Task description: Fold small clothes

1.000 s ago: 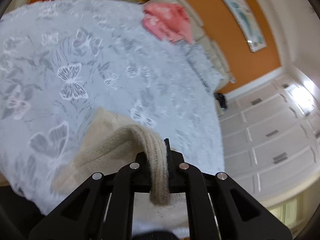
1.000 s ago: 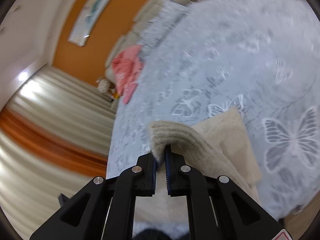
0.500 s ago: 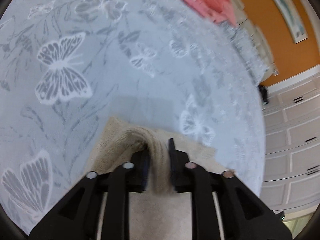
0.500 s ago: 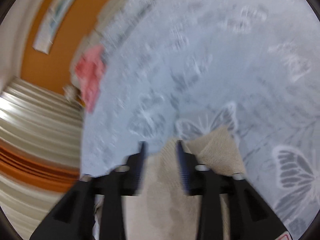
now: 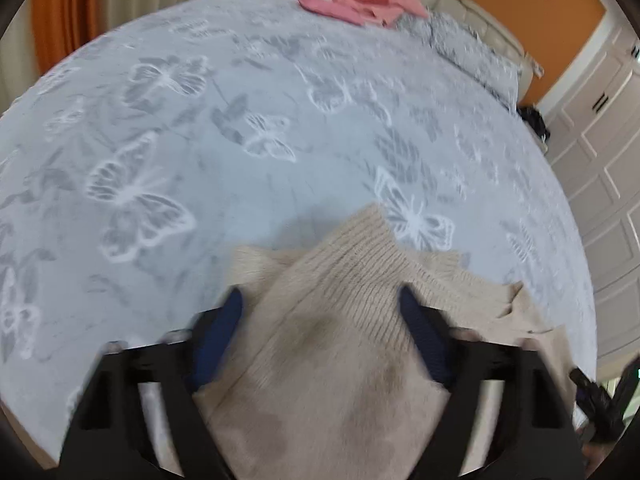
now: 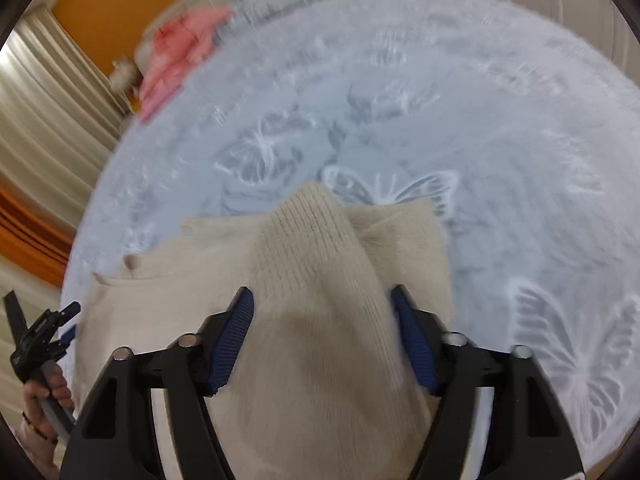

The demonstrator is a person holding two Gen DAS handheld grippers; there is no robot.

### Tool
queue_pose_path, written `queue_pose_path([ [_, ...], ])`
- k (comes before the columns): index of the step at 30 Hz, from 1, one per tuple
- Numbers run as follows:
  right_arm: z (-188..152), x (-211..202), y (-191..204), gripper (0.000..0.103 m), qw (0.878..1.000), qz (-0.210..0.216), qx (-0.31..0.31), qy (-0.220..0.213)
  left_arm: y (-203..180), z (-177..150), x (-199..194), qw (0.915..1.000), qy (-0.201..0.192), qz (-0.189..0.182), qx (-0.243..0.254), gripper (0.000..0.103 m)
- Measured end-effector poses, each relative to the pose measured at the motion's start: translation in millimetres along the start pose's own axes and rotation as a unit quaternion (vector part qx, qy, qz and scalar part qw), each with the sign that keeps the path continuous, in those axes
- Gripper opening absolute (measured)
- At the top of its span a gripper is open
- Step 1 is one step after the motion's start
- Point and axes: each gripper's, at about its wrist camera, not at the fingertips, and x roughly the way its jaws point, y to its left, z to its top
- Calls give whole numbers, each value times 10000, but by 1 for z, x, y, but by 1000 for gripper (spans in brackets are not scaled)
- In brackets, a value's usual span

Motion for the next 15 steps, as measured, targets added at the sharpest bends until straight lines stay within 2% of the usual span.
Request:
queue_pose_path([
  [1, 6, -5, 1, 8, 9999, 33, 1, -96, 1, 0, 5, 9999, 91, 59, 2, 38],
  [3, 15, -35, 4, 7, 9972, 176, 9, -723, 1, 4, 7, 9999, 102, 48, -67, 36],
  [5, 17, -49, -11, 7, 9936, 284, 301, -1049, 1, 8, 5, 9999, 81, 96, 24, 36],
  [6, 18, -39, -19, 7, 9947, 181, 395, -932, 2, 9, 8, 9997, 129, 174, 105, 36],
  [8, 15, 3, -35, 7, 9988, -231, 399, -136, 2, 10, 19, 9991, 245, 281, 189, 38],
  [9, 11, 13, -35, 7, 9990, -361, 262, 1, 5, 8, 24, 9989, 292, 328, 175, 39],
  [10, 9, 6, -29, 7, 9988, -433, 114, -174, 5, 6, 24, 9990, 277, 310, 131, 40],
  [12, 7, -15, -19, 20, 9981, -433, 146, -406, 6, 5, 18, 9992, 265, 287, 18, 42],
  [14, -2, -39, -13, 25, 9972, -297, 181, -656, 6, 2, 6, 9994, 255, 235, -70, 48],
  [15, -11, -52, -10, 34, 9969, -253, 138, -734, 7, 0, -3, 9996, 203, 160, -125, 54],
])
